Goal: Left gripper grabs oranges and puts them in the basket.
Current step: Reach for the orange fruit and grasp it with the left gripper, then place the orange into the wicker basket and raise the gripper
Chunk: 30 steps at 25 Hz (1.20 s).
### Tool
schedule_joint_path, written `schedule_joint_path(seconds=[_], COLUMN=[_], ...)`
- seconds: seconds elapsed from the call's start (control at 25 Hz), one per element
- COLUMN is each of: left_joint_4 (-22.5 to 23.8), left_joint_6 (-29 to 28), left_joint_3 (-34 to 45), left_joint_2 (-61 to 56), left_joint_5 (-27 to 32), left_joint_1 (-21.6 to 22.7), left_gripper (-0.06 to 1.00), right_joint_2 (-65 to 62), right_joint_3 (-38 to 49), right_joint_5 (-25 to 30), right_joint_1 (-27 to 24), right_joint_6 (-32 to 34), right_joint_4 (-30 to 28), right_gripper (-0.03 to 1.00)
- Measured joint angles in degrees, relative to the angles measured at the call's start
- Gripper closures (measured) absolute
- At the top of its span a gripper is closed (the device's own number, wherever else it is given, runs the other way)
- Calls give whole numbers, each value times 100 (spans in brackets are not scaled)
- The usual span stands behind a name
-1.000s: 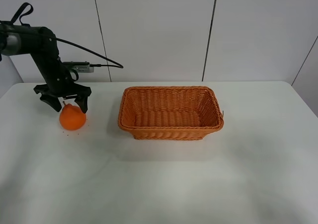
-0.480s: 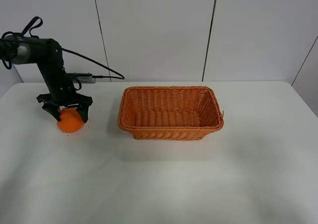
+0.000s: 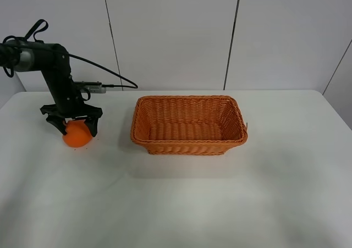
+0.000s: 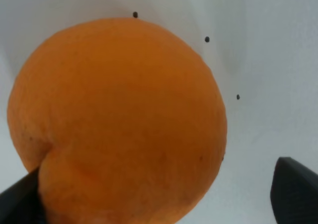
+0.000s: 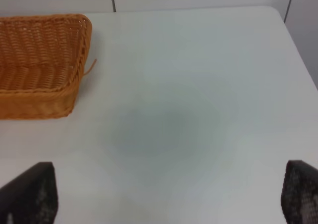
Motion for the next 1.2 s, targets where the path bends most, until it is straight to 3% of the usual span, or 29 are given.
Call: schedule_joint_path(seconds=[0.2,0.24,0.36,0.44,1.2], left_joint_4=[43,47,101,115,265], left_joint_6=[-19,-30,-30,-30,-102], left_joint_3=[0,0,-23,-43,-592], left_joint_2=[0,0,0,-14,-538], left_joint_5=[61,78,188,189,509], left_joint_1=[0,0,0,0,0], left_gripper=[-2,4,60,76,76], right_joint_2=[0,0,0,0,0], right_joint_3=[0,0,0,0,0], right_joint_5=[0,0,0,0,0], right_joint_1=[0,0,0,0,0], right_joint_6=[0,0,0,0,-1], right_joint_4=[0,0,0,-5,-5], right_gripper=[27,27,27,27,27])
